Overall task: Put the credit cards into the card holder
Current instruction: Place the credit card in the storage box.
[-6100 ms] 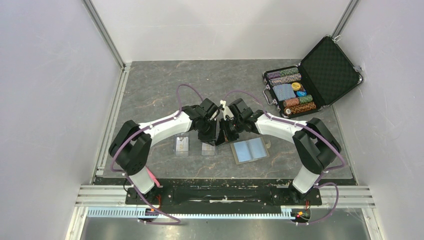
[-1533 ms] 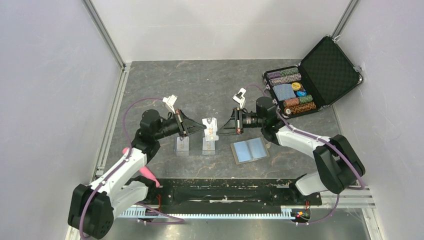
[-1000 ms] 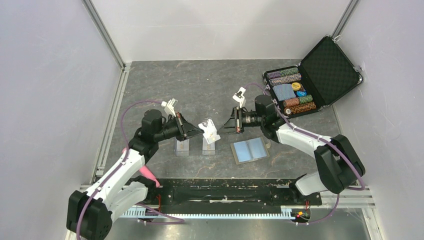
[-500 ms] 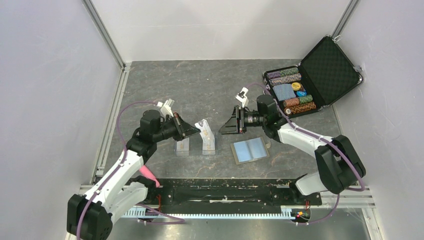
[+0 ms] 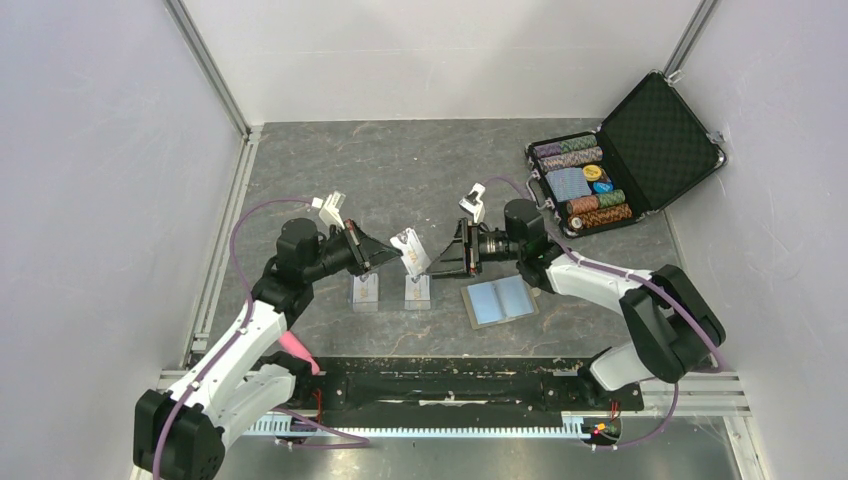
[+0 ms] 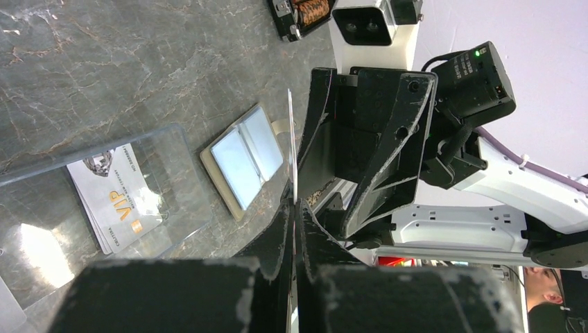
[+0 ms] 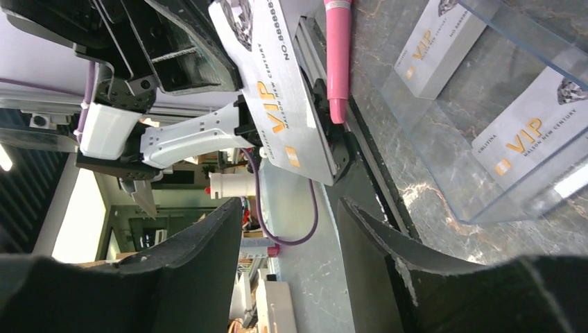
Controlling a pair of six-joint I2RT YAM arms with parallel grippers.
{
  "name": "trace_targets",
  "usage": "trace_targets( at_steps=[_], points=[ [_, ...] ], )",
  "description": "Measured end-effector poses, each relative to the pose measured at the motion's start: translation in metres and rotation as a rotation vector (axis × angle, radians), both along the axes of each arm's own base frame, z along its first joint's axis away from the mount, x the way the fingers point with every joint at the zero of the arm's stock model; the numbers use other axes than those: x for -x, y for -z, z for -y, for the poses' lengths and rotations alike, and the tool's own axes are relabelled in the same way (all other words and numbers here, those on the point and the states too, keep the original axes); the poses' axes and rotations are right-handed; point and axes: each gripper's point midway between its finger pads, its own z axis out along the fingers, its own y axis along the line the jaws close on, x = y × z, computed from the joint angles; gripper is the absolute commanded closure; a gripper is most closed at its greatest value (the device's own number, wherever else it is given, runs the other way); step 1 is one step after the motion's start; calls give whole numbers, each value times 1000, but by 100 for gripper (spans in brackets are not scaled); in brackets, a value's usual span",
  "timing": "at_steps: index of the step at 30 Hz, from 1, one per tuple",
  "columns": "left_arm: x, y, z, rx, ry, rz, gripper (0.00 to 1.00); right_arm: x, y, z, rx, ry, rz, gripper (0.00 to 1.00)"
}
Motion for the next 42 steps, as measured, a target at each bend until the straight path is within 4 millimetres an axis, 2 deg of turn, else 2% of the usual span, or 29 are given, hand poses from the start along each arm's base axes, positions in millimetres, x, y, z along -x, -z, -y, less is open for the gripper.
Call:
trace_targets(
  at_steps=[10, 14, 17, 22, 27, 34, 38, 42],
  points=[
    [3, 8, -1, -2, -1, -7, 98, -6, -22, -7, -84, 19, 16, 49],
    [4, 8, -2, -1, -1, -3, 98, -8, -25, -8, -93, 27, 21, 46],
    [4, 6, -1, 8, -5, -6, 98, -13, -9, -7, -25, 57, 11, 43],
    [4, 3, -1, 23, -10, -11, 98, -16, 21, 0, 109, 95, -30, 45],
    [4, 0, -1, 32, -11, -3, 98, -13, 27, -1, 124, 94, -51, 52],
    [4, 0, -1, 36, -12, -5, 98, -12, 4, -14, 34, 79, -18, 76],
    [3, 0, -3, 37, -21, -1, 98, -12, 1, -15, 25, 82, -28, 85],
    [2, 4, -5, 25, -41, -16, 98, -12, 3, -15, 32, 84, -37, 83]
  ],
)
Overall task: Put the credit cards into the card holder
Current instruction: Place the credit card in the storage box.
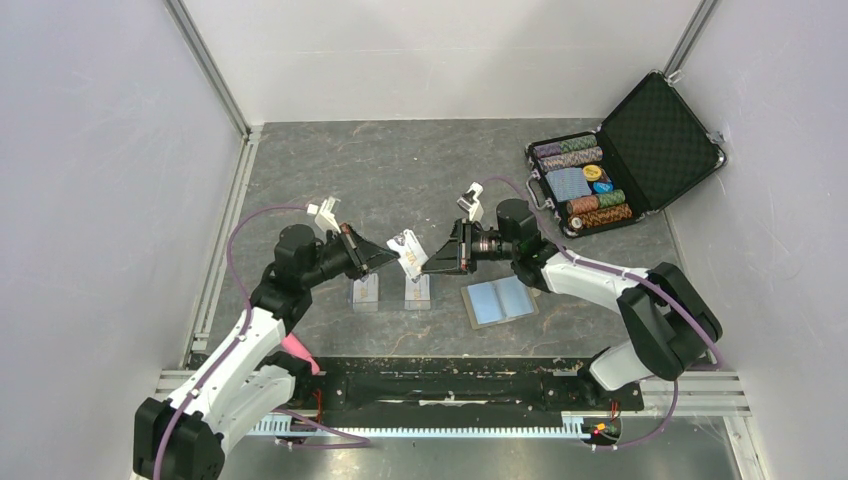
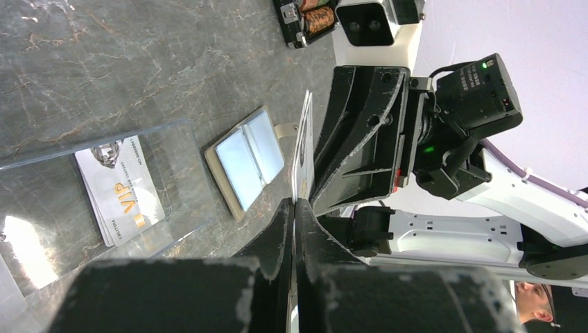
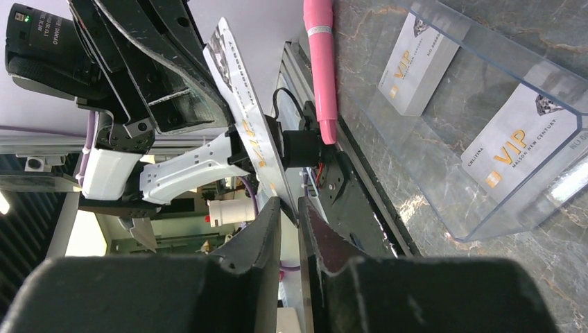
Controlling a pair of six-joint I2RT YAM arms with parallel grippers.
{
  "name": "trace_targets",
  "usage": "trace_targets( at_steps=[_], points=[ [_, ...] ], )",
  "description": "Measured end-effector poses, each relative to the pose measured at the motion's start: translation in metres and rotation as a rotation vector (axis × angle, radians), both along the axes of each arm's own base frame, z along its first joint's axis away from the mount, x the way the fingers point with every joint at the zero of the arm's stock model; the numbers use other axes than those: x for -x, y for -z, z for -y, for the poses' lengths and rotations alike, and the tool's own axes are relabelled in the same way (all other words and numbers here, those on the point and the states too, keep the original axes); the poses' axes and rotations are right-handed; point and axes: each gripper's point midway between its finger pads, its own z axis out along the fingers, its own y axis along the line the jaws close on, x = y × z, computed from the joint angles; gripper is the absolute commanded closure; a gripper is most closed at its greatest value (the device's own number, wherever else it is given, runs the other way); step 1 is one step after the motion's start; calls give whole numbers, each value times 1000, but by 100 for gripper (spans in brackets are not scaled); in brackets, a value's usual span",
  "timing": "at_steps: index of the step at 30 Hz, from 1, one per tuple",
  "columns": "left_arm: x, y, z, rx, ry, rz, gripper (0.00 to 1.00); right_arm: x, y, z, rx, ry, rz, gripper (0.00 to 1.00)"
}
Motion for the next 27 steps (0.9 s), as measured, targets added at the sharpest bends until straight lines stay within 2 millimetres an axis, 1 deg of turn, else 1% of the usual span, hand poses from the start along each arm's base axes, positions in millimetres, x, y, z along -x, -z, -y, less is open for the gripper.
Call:
trace_targets(
  at_steps=[7, 12, 17, 19, 25, 27],
  points=[
    [0, 9, -3, -24, -21, -36, 98, 1, -1, -1, -3, 3, -10, 68],
    [1, 14, -5, -41, -25, -48, 98, -1, -10, -3, -32, 9, -15, 63],
    [0, 17, -8, -61, -41, -59, 98, -2, -16, -4, -57, 14, -14, 64],
    [0, 18, -8, -65, -42, -66, 98, -2, -16, -4, -58, 16, -20, 67],
    [1, 19, -8, -72, -39, -65, 98, -2, -8, -3, -27, 29, -55, 72],
    [1, 18, -9, -75, -37, -63, 98, -2, -5, -2, -19, 34, -63, 79]
  ],
)
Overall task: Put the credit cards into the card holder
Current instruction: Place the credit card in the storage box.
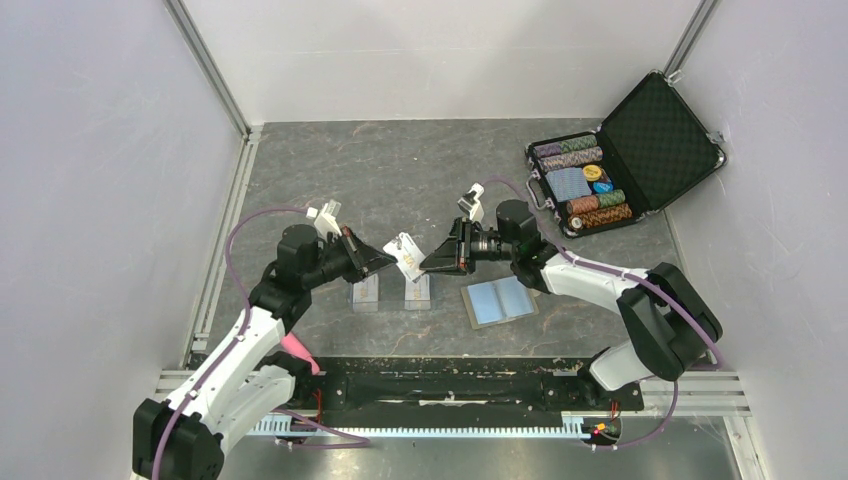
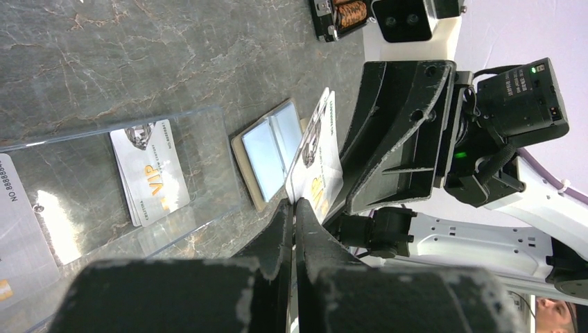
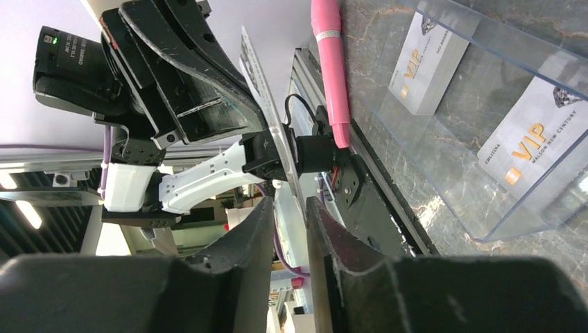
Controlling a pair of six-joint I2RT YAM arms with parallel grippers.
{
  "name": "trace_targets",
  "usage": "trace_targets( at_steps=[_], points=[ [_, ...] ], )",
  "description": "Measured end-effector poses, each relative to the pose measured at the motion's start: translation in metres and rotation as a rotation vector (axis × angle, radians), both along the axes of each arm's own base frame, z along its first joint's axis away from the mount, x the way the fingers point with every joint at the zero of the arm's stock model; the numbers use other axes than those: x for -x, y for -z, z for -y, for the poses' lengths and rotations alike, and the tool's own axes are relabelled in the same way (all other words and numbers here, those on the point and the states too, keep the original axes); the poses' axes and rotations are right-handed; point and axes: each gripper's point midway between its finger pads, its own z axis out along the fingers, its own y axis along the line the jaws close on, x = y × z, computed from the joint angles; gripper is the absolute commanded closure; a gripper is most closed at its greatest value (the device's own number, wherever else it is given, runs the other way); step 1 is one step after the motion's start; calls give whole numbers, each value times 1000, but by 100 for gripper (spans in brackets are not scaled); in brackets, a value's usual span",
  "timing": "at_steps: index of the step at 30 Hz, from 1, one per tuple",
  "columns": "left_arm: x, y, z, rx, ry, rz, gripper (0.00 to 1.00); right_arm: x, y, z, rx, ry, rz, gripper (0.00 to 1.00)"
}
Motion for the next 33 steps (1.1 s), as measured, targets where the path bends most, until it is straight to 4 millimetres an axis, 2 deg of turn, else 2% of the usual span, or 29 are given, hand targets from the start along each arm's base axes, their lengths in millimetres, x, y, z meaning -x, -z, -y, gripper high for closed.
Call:
trace_targets(
  at_steps=[4, 12, 20, 24, 27, 33],
  points=[
    [0, -1, 0, -7, 5, 10, 98, 0, 4, 1, 14, 8, -19, 81],
    [0, -3, 0, -11, 8, 10, 98, 4, 15, 4, 22, 19, -72, 62],
    [0, -3, 0, -13, 8, 8, 98, 3, 10, 1, -48, 27, -87, 59],
    [0, -3, 0, -12, 8, 9, 98, 2, 6, 0, -63, 28, -73, 50],
    [0, -3, 0, -12, 7, 9, 98, 3, 17, 2, -22, 33, -86, 46],
    [0, -3, 0, -11, 9, 9, 98, 5, 37, 5, 47, 36, -115, 48]
  ],
)
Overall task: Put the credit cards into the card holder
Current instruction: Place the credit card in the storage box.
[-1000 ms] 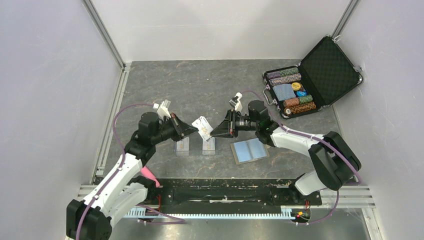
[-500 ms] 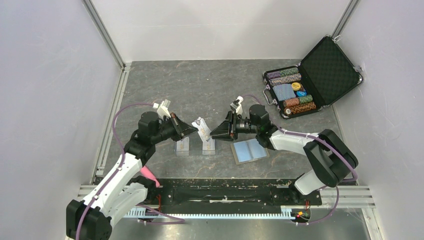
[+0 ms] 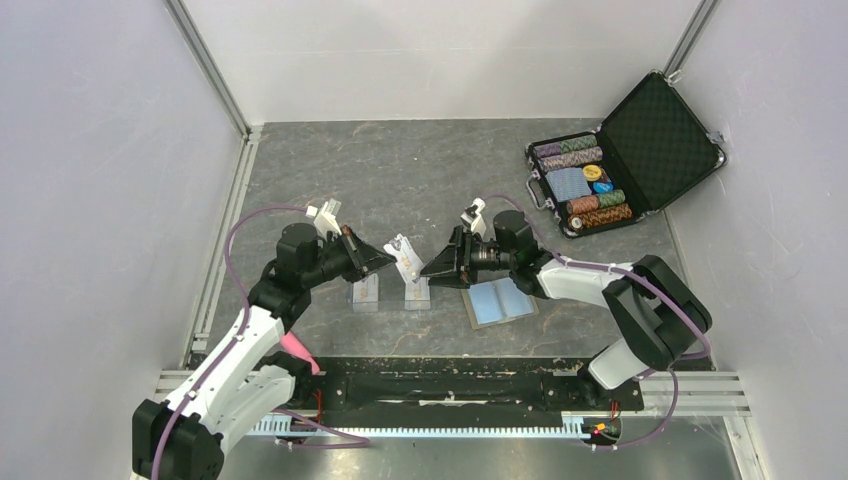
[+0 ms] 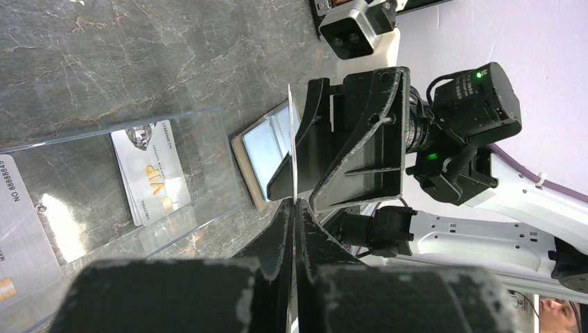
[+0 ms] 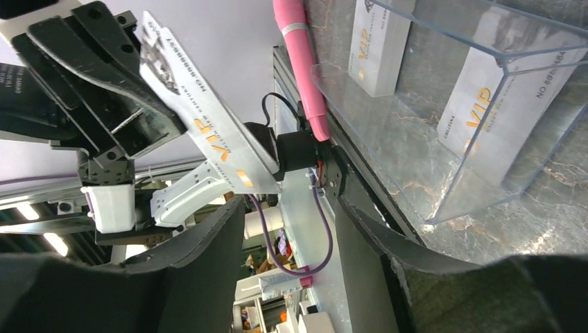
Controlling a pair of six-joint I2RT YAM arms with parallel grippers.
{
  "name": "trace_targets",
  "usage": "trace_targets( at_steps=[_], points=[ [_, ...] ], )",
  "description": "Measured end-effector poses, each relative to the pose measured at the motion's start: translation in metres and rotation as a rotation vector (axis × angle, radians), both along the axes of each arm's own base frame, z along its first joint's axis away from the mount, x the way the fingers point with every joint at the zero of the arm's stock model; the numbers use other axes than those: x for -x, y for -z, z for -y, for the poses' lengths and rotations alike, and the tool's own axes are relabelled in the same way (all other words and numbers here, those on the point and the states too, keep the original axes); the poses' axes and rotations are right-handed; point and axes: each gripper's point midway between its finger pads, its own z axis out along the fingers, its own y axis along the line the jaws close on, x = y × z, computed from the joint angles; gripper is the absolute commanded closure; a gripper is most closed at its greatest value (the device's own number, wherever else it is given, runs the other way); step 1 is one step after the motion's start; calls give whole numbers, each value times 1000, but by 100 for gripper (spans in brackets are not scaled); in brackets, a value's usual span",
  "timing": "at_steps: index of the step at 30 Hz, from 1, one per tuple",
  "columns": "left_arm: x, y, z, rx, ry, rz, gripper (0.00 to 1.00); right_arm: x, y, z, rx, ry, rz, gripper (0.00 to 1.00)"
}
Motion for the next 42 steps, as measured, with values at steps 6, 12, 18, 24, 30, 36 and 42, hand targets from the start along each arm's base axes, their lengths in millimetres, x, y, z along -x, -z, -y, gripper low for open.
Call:
trace_targets(
  at_steps=[6, 12, 18, 24, 30, 36, 42],
  points=[
    [0, 0, 0, 1, 2, 0, 98, -2, 3, -7, -5, -14, 3, 54],
    [0, 0, 0, 1, 3, 0, 98, -8, -14, -13, -71, -12, 56, 61],
    [-4, -4, -1, 7, -8, 22, 98, -8, -20, -13, -101, -11, 67, 77],
    [-4, -5, -1, 9, -8, 26, 98, -5, -20, -11, -109, -13, 70, 80],
    [-5, -5, -1, 7, -14, 29, 98, -3, -26, -11, -123, -21, 81, 87],
    [-5, -4, -1, 7, -11, 26, 98, -2, -41, -13, -180, -37, 121, 83],
    [-1, -1, 1, 10, 5, 17, 98, -1, -66, -17, -282, -56, 179, 91]
  ],
)
